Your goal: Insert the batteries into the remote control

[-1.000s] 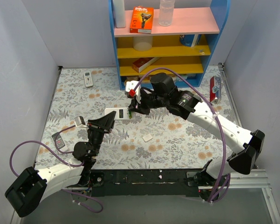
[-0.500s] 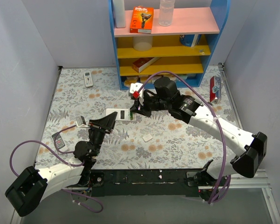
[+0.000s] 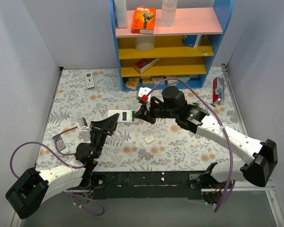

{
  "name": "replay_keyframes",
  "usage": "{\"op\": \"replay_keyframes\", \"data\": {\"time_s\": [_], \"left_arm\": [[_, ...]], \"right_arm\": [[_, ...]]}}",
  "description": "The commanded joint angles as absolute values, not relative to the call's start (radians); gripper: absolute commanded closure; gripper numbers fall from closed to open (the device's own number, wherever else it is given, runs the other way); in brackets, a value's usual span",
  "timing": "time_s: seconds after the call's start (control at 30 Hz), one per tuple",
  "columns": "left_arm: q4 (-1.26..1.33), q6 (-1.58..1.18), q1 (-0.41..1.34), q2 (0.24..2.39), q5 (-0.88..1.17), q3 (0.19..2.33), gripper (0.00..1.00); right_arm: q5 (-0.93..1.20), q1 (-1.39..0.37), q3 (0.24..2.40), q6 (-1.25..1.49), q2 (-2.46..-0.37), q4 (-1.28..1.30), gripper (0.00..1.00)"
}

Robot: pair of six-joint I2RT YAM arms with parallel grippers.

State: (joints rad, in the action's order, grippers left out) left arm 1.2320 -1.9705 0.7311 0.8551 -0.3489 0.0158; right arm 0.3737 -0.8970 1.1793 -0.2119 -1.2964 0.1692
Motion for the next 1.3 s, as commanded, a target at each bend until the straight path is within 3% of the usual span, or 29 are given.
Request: {"op": "replay_keyframes", "data": {"time_s": [0.0,0.3,0.53,0.93,1.27], "left_arm": [[1.417,-2.266,0.733,0.841,-0.35,-0.146,1.0],[1.39,-2.27,0.733,0.825,-0.351,-0.15,1.0],[1.387,-2.27,0.733,0.824,-0.35,-0.15,1.0],[1.381,-2.27,0.733,0.819,-0.35,-0.149,1.0],[1.382,-2.269,0.733,0.819,-0.35,-0.146,1.0]], "right_arm": [[0.36,-0.891,1.164,-0.163,-1.27,0.147,0.91],[0.276,-0.891,1.232,-0.193,-1.246,0.198,0.82],[0.304,-0.891,1.301,-0.236,-1.262,0.213,0.64],[0.42,-0.891,1.367,-0.267,-1.318,0.222,0.61],[0.448,-0.893,1.393,-0.281,-1.348,0.236,0.66]]}}
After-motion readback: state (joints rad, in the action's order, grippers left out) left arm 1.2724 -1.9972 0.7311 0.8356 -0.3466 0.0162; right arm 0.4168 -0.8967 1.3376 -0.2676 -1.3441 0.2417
